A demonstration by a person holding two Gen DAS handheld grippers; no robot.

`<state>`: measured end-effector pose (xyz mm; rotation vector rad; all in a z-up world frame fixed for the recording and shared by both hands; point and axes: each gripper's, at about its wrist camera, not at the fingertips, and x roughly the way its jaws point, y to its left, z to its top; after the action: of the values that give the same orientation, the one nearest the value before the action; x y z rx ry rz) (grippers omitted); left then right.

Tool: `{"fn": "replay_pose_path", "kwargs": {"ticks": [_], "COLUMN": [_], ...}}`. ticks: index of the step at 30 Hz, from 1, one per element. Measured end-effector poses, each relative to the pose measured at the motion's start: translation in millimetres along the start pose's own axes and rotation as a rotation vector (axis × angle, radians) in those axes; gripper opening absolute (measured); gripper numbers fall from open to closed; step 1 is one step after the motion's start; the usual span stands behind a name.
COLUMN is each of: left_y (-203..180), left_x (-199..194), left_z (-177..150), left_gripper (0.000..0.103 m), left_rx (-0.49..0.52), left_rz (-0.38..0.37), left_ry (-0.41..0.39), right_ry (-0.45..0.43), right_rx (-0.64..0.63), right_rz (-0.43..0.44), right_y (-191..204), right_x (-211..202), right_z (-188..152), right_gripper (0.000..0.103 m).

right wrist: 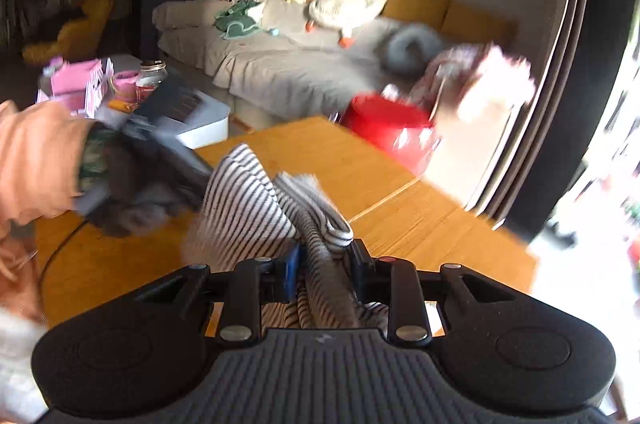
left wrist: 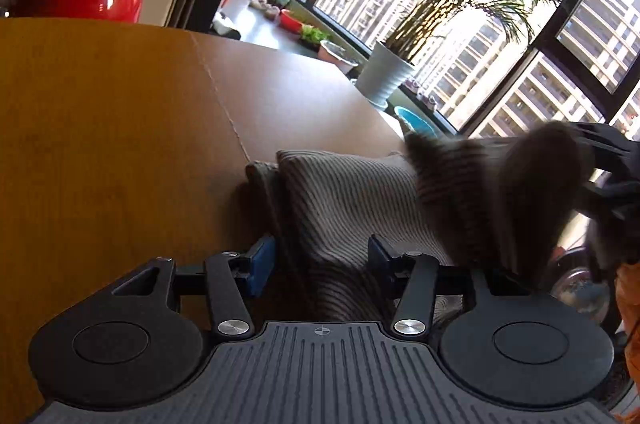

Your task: Fold clothes

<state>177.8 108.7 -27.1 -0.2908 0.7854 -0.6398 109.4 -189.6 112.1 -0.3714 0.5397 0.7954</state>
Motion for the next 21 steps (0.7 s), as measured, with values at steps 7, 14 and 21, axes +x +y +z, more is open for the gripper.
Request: {"fn": "replay_pose_path", "kwargs": {"ticks": [7, 14, 21], "left_y": [-41, -111, -63], "left_x": [-62, 14, 18], "left_z": [18, 14, 15], "left_gripper": [0.076, 0.063, 0.061], "left_rx": [0.107, 0.338, 0.159], "left_rz": [-0.07, -0.001, 0.038], "left_ry": [-0.197, -0.07, -0.074], "right_ry": [0.057, -0.044, -0.256], "right_rx": [0.193, 0.206, 0.315], "right_rz": [0.033, -0.001, -0.175], "right_y": [-66, -69, -65], "right_x": [91, 93, 10], "right_z": [-31, -29, -62], "right_gripper": [0.018, 0.028, 0.065]}}
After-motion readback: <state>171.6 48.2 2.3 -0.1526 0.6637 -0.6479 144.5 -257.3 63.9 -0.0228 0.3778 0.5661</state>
